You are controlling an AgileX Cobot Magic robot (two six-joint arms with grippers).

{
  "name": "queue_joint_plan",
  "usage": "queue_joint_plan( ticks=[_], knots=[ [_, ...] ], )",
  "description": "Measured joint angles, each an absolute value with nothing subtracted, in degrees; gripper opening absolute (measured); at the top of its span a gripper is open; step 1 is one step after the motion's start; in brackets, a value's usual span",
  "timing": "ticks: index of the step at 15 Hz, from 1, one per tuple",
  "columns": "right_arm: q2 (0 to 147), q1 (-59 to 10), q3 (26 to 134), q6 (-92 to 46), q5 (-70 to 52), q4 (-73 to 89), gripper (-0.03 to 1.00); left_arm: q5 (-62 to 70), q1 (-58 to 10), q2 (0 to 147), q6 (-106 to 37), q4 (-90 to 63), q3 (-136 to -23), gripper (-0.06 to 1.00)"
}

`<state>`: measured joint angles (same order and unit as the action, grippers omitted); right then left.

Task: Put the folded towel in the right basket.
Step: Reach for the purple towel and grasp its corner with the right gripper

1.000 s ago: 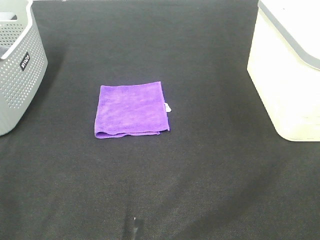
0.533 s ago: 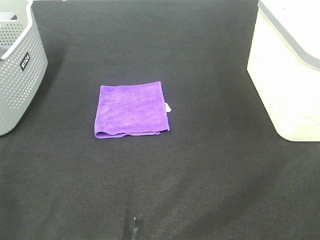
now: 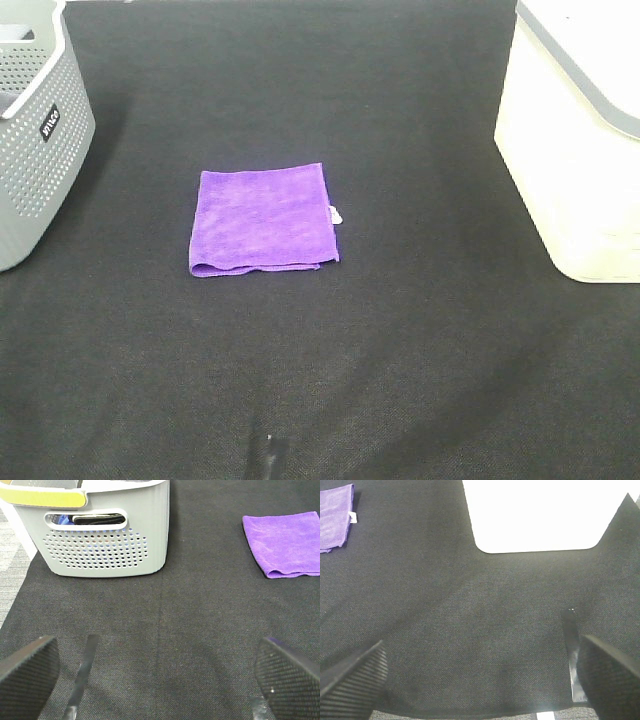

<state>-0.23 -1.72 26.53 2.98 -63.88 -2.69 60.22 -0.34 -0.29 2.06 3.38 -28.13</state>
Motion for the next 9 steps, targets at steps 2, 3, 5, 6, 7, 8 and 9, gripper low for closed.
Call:
queue_joint_plan(
  ticks=[2, 3, 5, 6, 7, 8, 9],
  knots=[
    [-0.2, -1.7, 26.5, 3.0, -63.9, -2.7, 0.97, 60.2, -0.3, -0.3, 2.1, 3.4, -28.1, 0.99],
    [-0.2, -1.7, 26.5, 3.0, -63.9, -2.7, 0.97, 60.2, -0.3, -0.3, 2.1, 3.4, -28.1, 0.99],
    [-0.2, -1.7, 26.5, 3.0, -63.9, -2.7, 0.97, 60.2, -0.3, -0.3, 2.1, 3.4, -28.1, 0.99],
    [-0.2, -1.7, 26.5, 3.0, -63.9, -2.7, 0.97, 60.2, -0.3, -0.3, 2.1, 3.4, -28.1, 0.99],
    [-0.2, -1.7, 26.5, 3.0, -63.9, -2.7, 0.97, 60.2, -0.3, -0.3, 2.1, 3.4, -28.1, 0.99],
    [-0.2, -1.7, 26.5, 3.0, -63.9, -2.7, 0.97, 60.2, -0.3, -0.3, 2.1, 3.4, -28.1, 0.99],
    [-0.2, -1.7, 26.5, 3.0, -63.9, -2.7, 0.97, 60.2, -0.3, -0.3, 2.1, 3.4, -28.1, 0.99]
  ],
)
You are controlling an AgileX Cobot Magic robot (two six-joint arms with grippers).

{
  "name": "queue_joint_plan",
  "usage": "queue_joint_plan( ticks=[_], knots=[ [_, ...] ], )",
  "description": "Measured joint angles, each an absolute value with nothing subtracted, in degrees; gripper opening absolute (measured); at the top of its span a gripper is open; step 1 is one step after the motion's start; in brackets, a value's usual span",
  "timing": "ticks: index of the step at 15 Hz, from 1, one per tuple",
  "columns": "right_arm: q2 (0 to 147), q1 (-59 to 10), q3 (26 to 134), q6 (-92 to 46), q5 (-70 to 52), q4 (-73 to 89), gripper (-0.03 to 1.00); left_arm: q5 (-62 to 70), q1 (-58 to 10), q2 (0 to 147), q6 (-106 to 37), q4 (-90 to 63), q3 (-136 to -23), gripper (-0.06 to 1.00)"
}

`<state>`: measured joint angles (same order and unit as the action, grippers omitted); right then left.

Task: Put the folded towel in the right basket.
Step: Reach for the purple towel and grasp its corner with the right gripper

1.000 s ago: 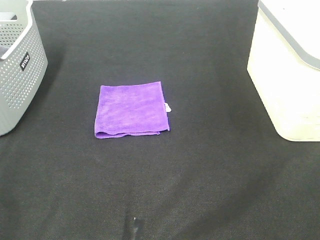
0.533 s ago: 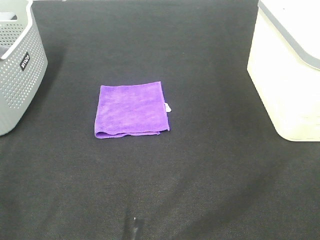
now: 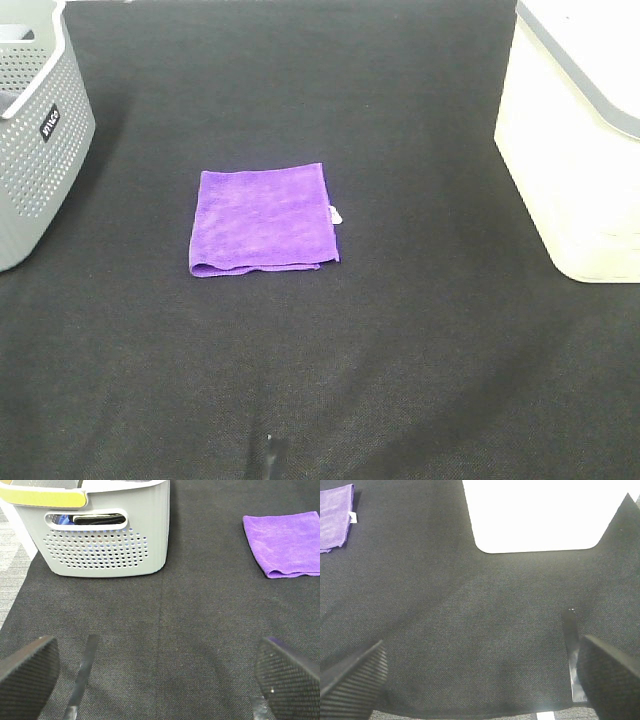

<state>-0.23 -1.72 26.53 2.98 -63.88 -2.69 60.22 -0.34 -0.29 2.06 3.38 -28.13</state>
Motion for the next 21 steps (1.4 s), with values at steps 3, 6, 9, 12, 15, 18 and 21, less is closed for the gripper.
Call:
queue_joint_plan(
  ticks=[3, 6, 9, 12, 15, 18, 21],
  knots=[
    [-0.2, -1.7, 26.5, 3.0, -63.9, -2.7, 0.97, 60.2, -0.3, -0.3, 2.1, 3.4, -28.1, 0.99],
    [-0.2, -1.7, 26.5, 3.0, -63.9, -2.7, 0.97, 60.2, -0.3, -0.3, 2.1, 3.4, -28.1, 0.99],
    [-0.2, -1.7, 26.5, 3.0, -63.9, -2.7, 0.97, 60.2, -0.3, -0.3, 2.1, 3.4, -28.1, 0.99],
    [3.3, -1.7, 30.4, 2.5, -62.1, -3.2, 0.97, 60.2, -0.3, -0.3, 2.1, 3.4, -28.1, 0.99],
    [29.3, -1.7, 50.9, 1.5, -63.3, -0.9, 0.97, 60.2, -0.3, -0.3, 2.1, 3.4, -28.1, 0.99],
    [53.5, -1.7, 71.5, -1.9, -66.9, 3.7, 0.97, 60.2, -0.3, -0.3, 2.1, 3.4, -28.1, 0.99],
    [78.0, -8.3, 82.6, -6.0, -62.4, 21.3, 0.97, 60.2, -0.3, -0.3, 2.1, 3.4, -28.1, 0.99]
  ],
)
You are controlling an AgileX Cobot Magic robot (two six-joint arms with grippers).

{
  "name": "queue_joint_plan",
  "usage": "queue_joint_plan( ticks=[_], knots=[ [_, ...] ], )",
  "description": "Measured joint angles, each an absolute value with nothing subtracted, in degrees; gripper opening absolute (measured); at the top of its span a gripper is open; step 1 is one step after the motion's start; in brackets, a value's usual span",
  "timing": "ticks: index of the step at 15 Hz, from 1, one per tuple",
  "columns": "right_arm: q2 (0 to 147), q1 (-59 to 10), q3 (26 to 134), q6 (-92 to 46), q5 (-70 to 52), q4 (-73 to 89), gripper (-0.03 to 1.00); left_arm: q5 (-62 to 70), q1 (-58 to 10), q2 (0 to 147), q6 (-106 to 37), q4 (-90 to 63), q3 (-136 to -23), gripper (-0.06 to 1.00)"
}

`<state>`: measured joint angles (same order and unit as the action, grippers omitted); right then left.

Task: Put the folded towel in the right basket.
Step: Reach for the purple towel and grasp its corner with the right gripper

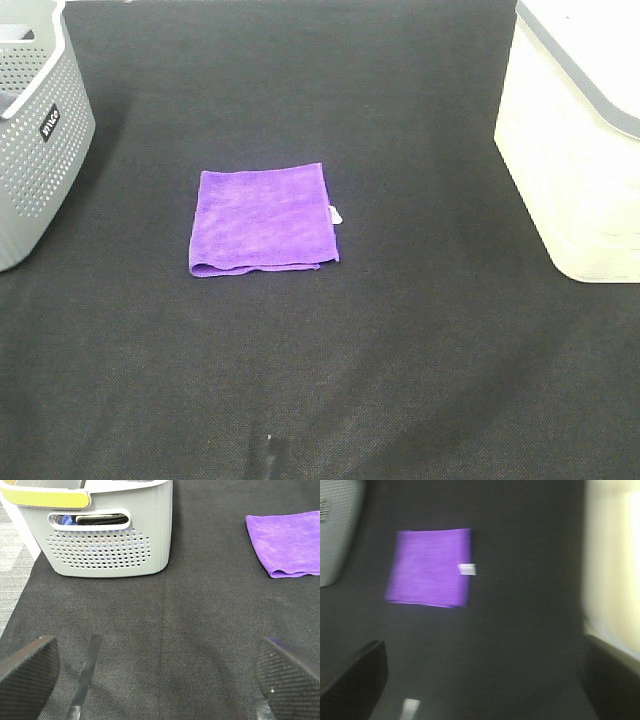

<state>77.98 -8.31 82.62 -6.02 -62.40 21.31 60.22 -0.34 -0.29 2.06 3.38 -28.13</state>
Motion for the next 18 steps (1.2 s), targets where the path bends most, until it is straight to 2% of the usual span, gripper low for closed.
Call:
queue_joint_plan(
  ticks=[1, 3, 5, 12, 15, 18],
  knots=[
    [78.0, -8.3, 82.6, -6.0, -62.4, 21.3, 0.97, 60.2, -0.3, -0.3, 2.1, 3.4, -28.1, 0.99],
    [90.4, -15.0, 85.7, -6.0, -59.1, 25.7, 0.97, 60.2, -0.3, -0.3, 2.1, 3.4, -28.1, 0.99],
    [101.9, -18.3, 89.8, -6.2, -58.3, 27.3, 0.97, 60.2, -0.3, -0.3, 2.1, 3.4, -28.1, 0.99],
    [124.9, -18.6, 95.6, -7.9, -49.0, 39.2, 0.97, 60.2, -0.3, -0.3, 2.1, 3.4, -28.1, 0.99],
    [135.6, -18.6, 105.4, -9.4, -49.6, 40.0, 0.97, 60.2, -0.3, -0.3, 2.1, 3.4, -28.1, 0.99],
    [141.6, -18.6, 110.6, -9.5, -51.6, 39.1, 0.97, 60.2, -0.3, -0.3, 2.1, 3.4, -28.1, 0.99]
  ],
)
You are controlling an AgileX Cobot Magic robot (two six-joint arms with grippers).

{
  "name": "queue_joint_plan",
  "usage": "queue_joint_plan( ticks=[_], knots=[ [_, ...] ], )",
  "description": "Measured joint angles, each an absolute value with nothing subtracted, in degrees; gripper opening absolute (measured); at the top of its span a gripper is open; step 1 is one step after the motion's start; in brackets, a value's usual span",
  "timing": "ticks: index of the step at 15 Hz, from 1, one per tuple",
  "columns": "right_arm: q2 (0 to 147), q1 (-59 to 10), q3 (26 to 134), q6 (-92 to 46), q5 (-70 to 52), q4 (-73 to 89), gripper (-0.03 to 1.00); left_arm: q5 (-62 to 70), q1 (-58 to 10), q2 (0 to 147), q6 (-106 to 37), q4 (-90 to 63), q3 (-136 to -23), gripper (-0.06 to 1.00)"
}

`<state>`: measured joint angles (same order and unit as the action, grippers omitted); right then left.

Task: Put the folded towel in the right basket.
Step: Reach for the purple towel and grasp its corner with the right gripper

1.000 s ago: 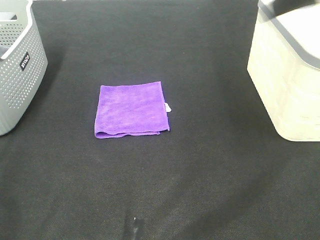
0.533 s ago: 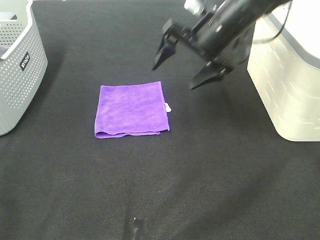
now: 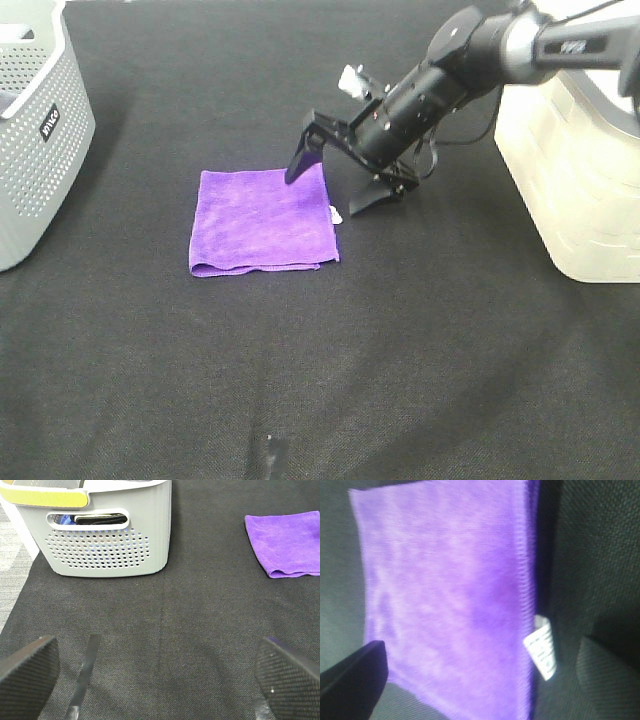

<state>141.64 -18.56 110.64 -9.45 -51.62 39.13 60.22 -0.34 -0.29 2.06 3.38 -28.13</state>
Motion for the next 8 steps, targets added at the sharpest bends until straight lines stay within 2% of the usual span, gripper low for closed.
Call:
queue_joint_plan(
  ticks=[5, 8],
  knots=[
    [143.2, -18.6, 112.2, -9.5, -52.1, 39.8, 0.97, 60.2, -0.3, -0.3, 2.1, 3.4, -28.1, 0.99],
    [144.4, -20.5, 112.8, -9.5, -50.5, 40.2, 0.91, 60.2, -0.3, -0.3, 2.1, 3.4, -28.1, 0.99]
  ],
)
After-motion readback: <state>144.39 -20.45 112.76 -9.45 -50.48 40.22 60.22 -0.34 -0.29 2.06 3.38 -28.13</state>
